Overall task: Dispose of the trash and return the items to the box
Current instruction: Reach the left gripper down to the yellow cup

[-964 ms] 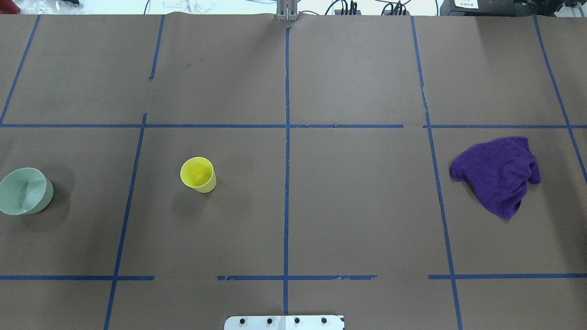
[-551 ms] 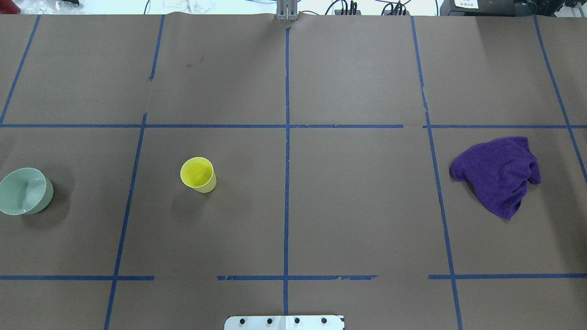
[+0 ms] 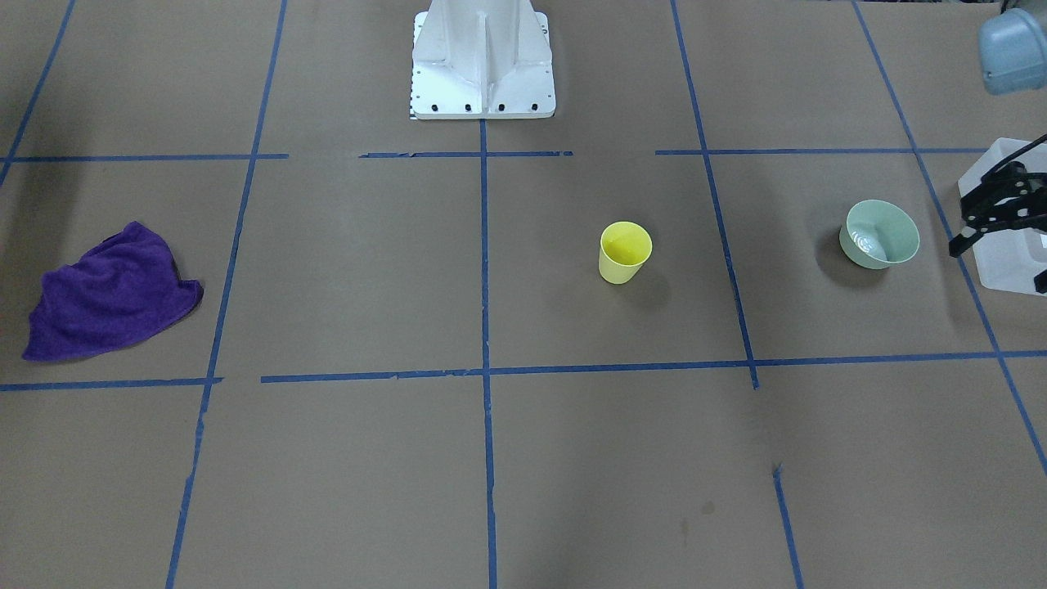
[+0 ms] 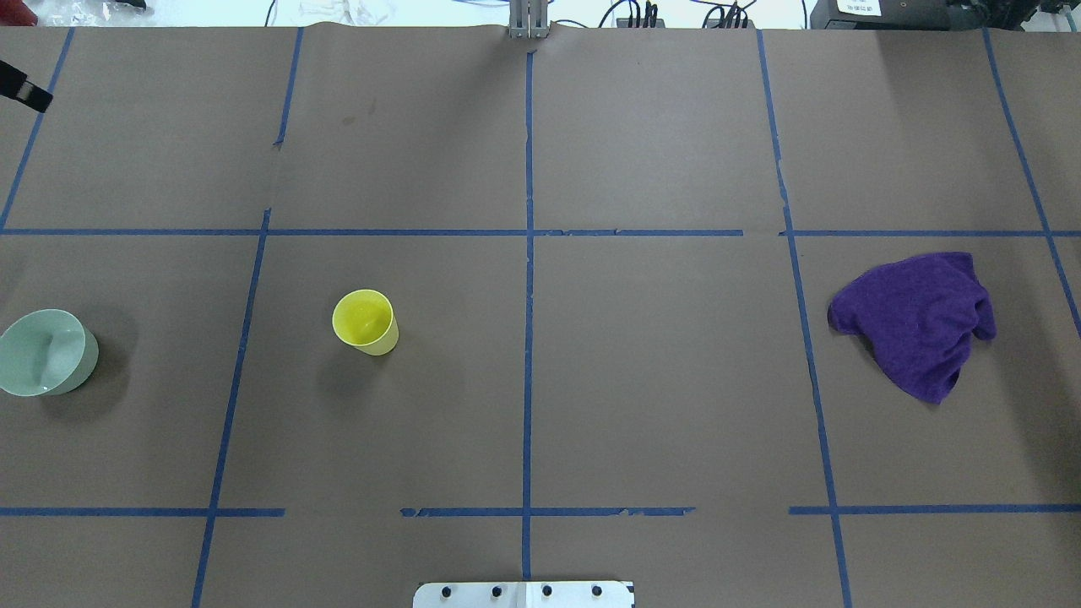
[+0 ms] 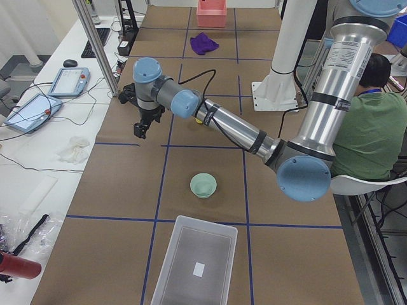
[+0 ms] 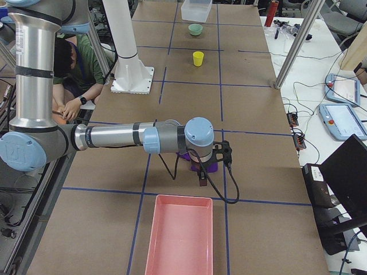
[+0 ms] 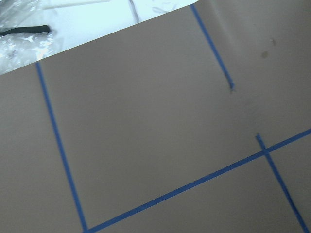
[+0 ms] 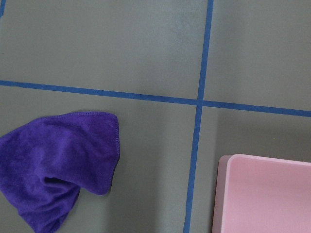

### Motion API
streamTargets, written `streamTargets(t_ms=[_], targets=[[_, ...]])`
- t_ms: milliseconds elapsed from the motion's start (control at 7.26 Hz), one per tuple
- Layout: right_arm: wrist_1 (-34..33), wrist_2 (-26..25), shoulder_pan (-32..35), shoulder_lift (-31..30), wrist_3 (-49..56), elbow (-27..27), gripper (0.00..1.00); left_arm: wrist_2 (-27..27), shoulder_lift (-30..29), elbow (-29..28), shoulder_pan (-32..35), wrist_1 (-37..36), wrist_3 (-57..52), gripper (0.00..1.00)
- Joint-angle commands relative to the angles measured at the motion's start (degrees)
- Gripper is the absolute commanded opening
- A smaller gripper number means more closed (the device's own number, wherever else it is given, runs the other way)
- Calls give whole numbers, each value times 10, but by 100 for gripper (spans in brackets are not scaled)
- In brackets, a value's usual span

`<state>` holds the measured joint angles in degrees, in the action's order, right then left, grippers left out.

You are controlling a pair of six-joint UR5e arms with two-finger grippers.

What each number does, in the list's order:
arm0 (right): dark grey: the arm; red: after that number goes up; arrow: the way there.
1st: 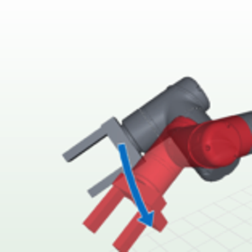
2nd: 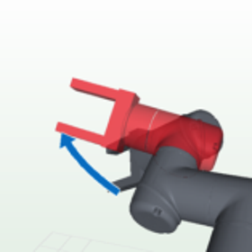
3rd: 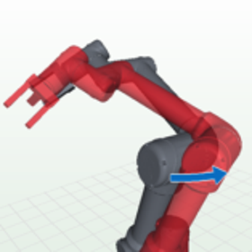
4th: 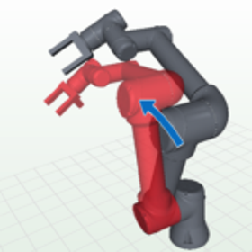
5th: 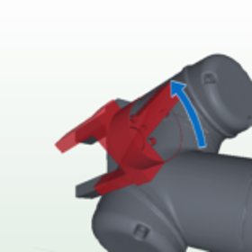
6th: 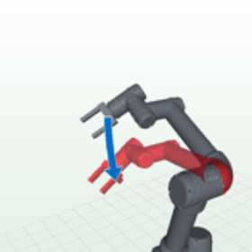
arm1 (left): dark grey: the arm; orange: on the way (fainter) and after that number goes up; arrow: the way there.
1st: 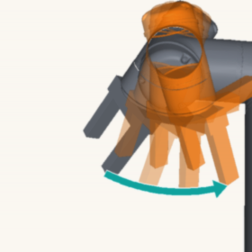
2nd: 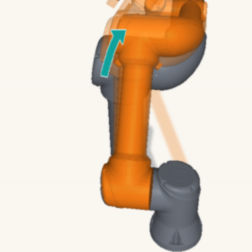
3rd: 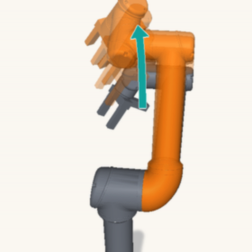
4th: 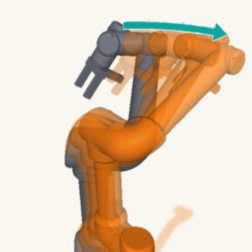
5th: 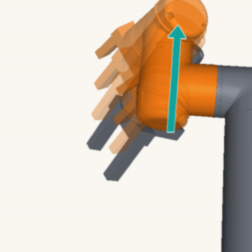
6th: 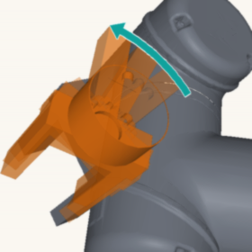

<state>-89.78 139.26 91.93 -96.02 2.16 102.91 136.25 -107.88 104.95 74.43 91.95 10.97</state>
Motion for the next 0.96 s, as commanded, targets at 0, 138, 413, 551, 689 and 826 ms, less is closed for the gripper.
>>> streamTargets(t_ms=[0,138,413,551,689,826], targets=[[0,3,-1,4,-1,0,100,-100,-9,79,-110,9,210,100],[0,-1,-1,5,-4,-3,100,-160,-9,114,-178,9,316,100],[1,-2,-1,-1,-19,-10,100,-246,-13,123,-289,9,462,100],[2,-1,-1,0,-18,-10,100,-293,-15,113,-334,9,515,100],[2,0,-1,0,-20,-9,100,-300,-15,94,-359,9,547,100],[1,-1,-2,1,-20,-10,100,-305,-16,85,-381,9,565,100]])
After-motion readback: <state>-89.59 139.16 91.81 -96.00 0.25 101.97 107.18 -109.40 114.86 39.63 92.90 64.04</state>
